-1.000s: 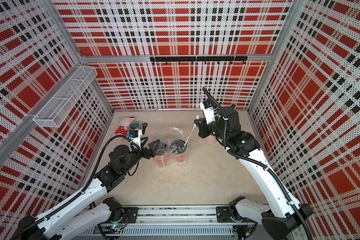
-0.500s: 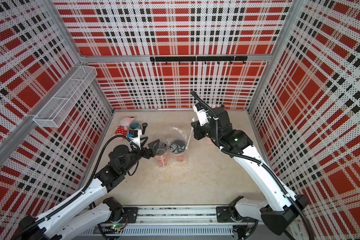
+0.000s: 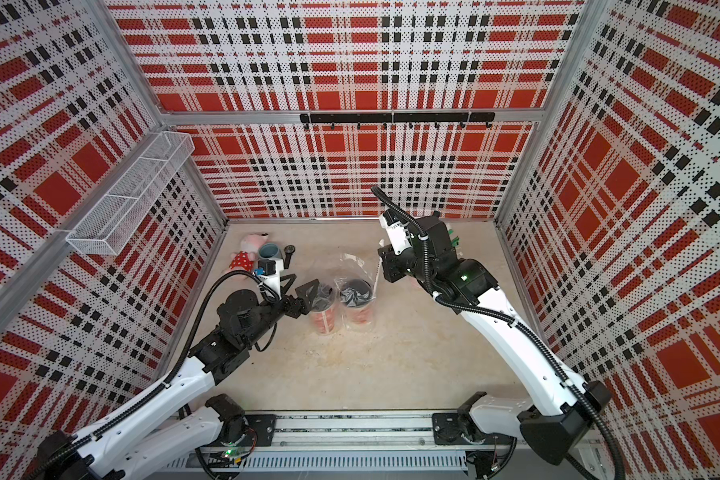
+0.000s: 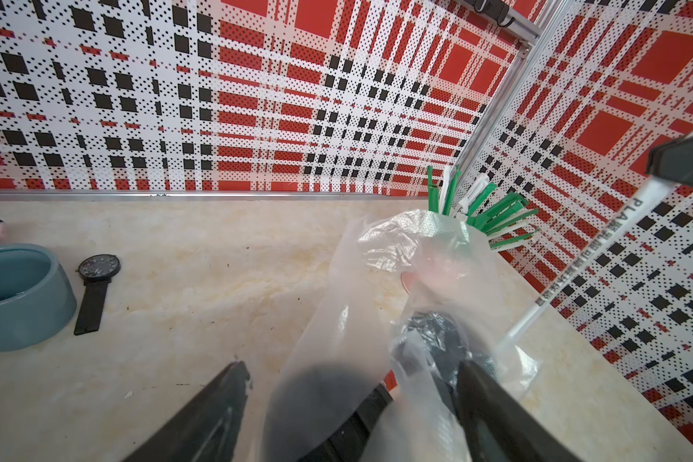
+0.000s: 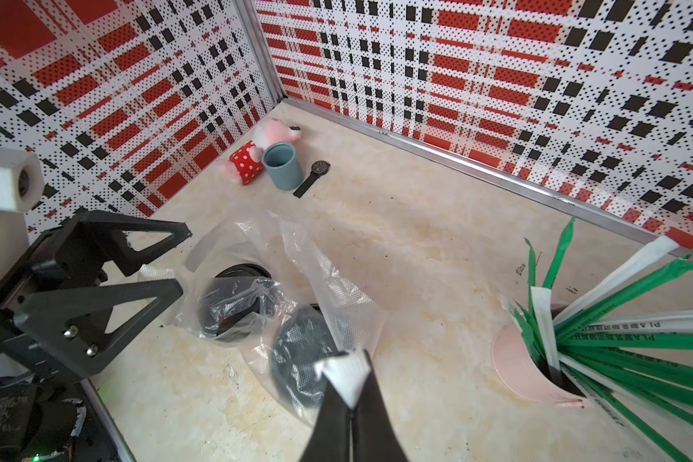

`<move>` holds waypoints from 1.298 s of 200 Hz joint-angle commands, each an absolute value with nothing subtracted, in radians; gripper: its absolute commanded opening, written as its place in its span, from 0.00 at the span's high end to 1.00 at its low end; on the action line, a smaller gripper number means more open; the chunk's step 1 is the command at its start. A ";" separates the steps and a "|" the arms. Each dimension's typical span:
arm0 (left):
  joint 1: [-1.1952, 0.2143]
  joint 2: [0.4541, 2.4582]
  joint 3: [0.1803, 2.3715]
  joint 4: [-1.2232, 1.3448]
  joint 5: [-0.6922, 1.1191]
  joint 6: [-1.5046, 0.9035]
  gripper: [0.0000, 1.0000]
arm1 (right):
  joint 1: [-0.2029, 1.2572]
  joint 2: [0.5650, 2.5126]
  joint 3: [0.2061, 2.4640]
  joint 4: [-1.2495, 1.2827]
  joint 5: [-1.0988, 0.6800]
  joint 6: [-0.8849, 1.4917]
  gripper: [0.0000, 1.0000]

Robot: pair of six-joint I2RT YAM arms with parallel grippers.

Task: Pack milk tea into plastic carrier bags
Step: Place the straw in the plastic carrier bag.

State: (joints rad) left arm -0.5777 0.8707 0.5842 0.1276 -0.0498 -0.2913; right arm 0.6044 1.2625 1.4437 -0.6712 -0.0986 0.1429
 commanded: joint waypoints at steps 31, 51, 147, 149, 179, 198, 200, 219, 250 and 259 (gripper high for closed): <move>-0.569 0.870 0.575 0.160 -0.029 -0.296 0.15 | 0.618 1.258 1.362 -0.624 -0.166 0.035 1.00; -0.562 0.874 0.587 0.146 -0.022 -0.295 0.15 | 0.618 1.221 1.251 -0.516 -0.210 -0.020 1.00; -0.537 0.893 0.594 0.150 -0.002 -0.303 0.16 | 0.618 1.211 1.044 -0.319 -0.266 -0.083 0.89; -0.537 0.893 0.594 0.150 -0.002 -0.302 0.16 | 0.619 1.211 1.043 -0.319 -0.269 -0.086 0.88; -0.532 0.891 0.588 0.155 0.002 -0.303 0.16 | 0.618 1.184 1.016 -0.308 -0.263 -0.109 0.78; -0.528 0.891 0.588 0.156 0.008 -0.303 0.16 | 0.618 1.169 1.021 -0.308 -0.258 -0.105 0.78; -0.528 0.891 0.588 0.156 0.009 -0.302 0.16 | 0.618 1.168 1.024 -0.309 -0.258 -0.105 0.78; -0.526 0.890 0.590 0.157 0.012 -0.303 0.16 | 0.618 1.155 1.037 -0.321 -0.247 -0.105 0.78; -0.525 0.891 0.589 0.158 0.012 -0.302 0.16 | 0.618 1.129 1.049 -0.345 -0.229 -0.103 0.79; -0.523 0.891 0.589 0.157 0.012 -0.302 0.16 | 0.619 1.120 1.046 -0.344 -0.232 -0.102 0.80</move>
